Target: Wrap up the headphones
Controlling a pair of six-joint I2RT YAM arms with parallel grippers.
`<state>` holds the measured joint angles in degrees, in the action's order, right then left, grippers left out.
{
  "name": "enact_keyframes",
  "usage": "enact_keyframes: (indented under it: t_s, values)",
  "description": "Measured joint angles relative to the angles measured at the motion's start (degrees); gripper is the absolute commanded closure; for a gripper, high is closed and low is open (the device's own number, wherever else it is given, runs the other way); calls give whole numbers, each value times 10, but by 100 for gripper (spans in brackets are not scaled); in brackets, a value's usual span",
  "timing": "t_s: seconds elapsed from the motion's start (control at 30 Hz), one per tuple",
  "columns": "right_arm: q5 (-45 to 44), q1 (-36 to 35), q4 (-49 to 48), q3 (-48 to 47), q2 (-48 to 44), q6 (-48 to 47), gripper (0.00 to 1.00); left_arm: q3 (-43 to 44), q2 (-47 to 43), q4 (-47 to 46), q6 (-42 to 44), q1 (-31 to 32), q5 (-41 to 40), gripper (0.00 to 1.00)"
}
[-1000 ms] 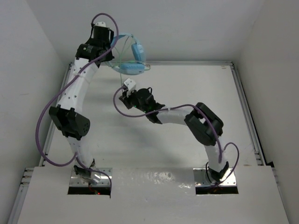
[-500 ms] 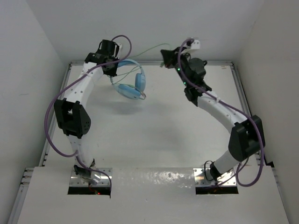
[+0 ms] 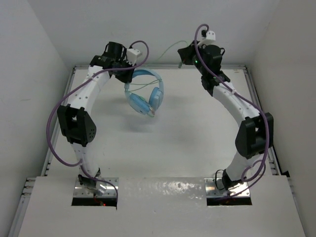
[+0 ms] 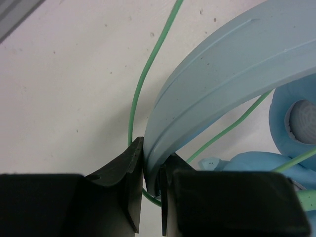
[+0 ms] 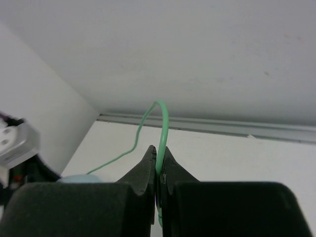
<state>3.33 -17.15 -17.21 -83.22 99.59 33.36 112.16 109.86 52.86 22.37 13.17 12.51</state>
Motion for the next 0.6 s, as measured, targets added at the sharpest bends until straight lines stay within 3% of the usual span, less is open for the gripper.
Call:
enact_keyframes:
  t_s: [0.17, 0.4, 0.6]
  values:
    - [65, -30, 33, -77, 3, -59, 100, 15, 0, -22, 15, 0, 24, 100]
    - [92, -59, 69, -117, 43, -83, 100, 45, 0, -37, 17, 6, 82, 100]
    - [72, -53, 70, -92, 75, -59, 100, 52, 0, -43, 16, 31, 31, 100]
